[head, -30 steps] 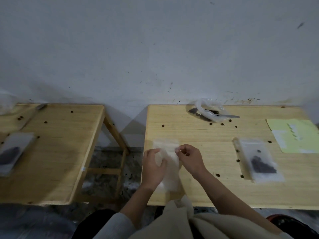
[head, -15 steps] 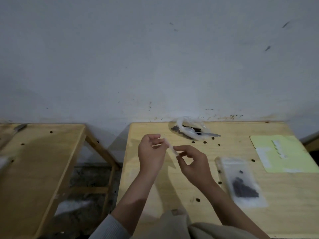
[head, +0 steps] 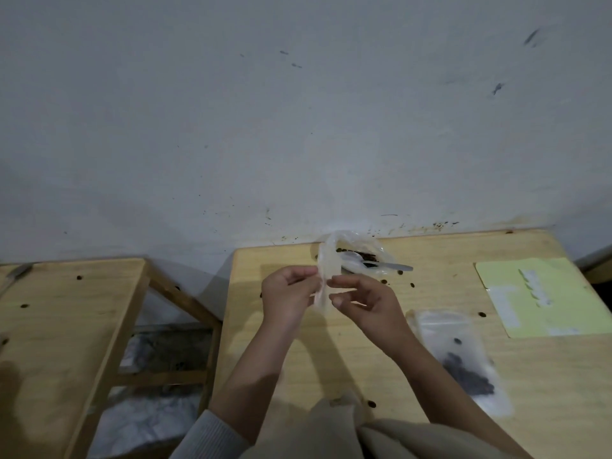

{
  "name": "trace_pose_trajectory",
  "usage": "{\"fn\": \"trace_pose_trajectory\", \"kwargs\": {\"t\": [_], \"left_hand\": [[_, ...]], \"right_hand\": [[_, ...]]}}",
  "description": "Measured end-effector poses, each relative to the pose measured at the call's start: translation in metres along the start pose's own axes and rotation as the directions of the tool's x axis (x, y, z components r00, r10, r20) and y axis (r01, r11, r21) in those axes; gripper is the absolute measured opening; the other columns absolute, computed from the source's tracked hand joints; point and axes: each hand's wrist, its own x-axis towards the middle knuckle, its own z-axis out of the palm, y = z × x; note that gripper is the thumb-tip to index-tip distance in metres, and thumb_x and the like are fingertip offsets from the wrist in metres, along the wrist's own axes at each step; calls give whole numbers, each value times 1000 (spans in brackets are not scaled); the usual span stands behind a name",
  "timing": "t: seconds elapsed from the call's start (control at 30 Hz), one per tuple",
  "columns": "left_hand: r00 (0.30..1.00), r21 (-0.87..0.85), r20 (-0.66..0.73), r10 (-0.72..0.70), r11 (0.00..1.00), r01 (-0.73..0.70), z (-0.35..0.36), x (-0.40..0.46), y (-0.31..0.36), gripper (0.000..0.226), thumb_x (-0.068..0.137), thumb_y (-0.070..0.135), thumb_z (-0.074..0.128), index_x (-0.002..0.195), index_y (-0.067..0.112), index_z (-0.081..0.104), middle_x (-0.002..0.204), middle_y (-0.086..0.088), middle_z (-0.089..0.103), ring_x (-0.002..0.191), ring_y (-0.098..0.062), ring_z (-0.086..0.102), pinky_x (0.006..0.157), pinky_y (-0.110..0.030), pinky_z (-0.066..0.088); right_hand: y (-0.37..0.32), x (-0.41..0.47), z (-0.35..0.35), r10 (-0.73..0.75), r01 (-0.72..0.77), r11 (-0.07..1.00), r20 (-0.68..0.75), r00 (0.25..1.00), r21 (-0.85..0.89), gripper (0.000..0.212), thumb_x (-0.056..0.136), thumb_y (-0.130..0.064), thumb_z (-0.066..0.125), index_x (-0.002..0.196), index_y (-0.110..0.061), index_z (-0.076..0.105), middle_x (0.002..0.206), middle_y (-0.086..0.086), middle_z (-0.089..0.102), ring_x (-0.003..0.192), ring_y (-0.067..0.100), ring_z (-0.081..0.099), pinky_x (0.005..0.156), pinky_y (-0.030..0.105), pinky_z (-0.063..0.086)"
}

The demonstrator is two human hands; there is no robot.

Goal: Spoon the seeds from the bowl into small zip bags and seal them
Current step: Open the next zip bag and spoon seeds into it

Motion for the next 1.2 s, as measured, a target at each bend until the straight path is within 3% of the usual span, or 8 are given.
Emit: {"fn": "trace_pose_trajectory", "kwargs": {"t": [0.1, 0.4, 0.53, 0.67, 0.87, 0.97, 1.03, 1.2], "left_hand": [[1000, 3, 27, 9, 1000, -9, 3, -2, 2, 15, 77, -7, 68, 80, 7, 66, 74, -4, 70, 61, -7, 66, 55, -21, 53], [983, 114, 151, 104, 986, -122, 3, -9, -7, 17, 73, -7, 75, 76, 8, 67, 75, -14, 70, 68, -18, 67, 69, -33, 57], [959, 108, 252, 127, 982, -158, 3, -14, -9, 21, 71, -13, 72, 76, 7, 68, 71, -9, 71, 67, -17, 67, 67, -28, 57], [947, 91, 283, 151, 979, -184, 3, -18, -12, 22, 73, -12, 72, 76, 10, 68, 74, -9, 71, 72, -17, 66, 66, -28, 57], [941, 164, 285, 182, 958, -235, 12, -23, -18, 31, 78, -10, 67, 68, 19, 71, 71, -3, 69, 66, -15, 65, 71, -36, 56], [957, 218, 231, 175, 949, -227, 20, -26, -17, 21, 77, -5, 68, 69, 14, 73, 65, -2, 71, 60, -10, 66, 61, -23, 52], [960, 240, 208, 186, 942, -234, 23, -27, -17, 9, 75, 3, 74, 71, 11, 75, 66, -3, 72, 57, -7, 66, 56, -16, 47], [969, 210, 209, 135, 961, -179, 22, -25, -21, 12, 73, 2, 79, 72, 9, 69, 60, 1, 66, 58, -13, 66, 56, -24, 53]], "right_hand": [[0, 5, 1, 46, -41, 996, -69, 997, 76, 23, 82, 0, 69, 101, -12, 69, 97, 1, 74, 84, 24, 69, 76, 30, 56], [-10, 3, -2, 196, -185, 971, -63, 978, 152, 4, 85, -9, 68, 83, -11, 72, 74, 2, 73, 70, 18, 70, 64, 34, 57], [-16, 1, -8, 215, -206, 969, -53, 975, 139, 6, 83, -9, 70, 81, -4, 72, 78, 17, 72, 72, 31, 68, 71, 47, 57], [-21, -1, -12, 241, -231, 966, -78, 967, 113, 16, 86, -1, 61, 75, -4, 71, 70, 11, 70, 64, 26, 66, 69, 49, 57], [-20, -5, -19, 178, -179, 984, -137, 974, 12, 7, 86, 0, 63, 87, 0, 70, 66, 11, 71, 60, 18, 69, 61, 35, 58], [-18, -9, -21, 107, -123, 988, -160, 981, -91, 9, 84, 1, 65, 91, -2, 69, 70, 11, 71, 61, 14, 71, 57, 22, 55], [-17, -11, -24, 81, -105, 981, -147, 986, -165, 12, 83, -3, 68, 94, -7, 71, 72, 6, 73, 64, 13, 71, 59, 23, 55], [-20, -14, -34, 67, -87, 959, -83, 994, -270, 18, 81, -7, 71, 99, -11, 71, 71, 3, 73, 58, 11, 66, 56, 20, 50]]}}
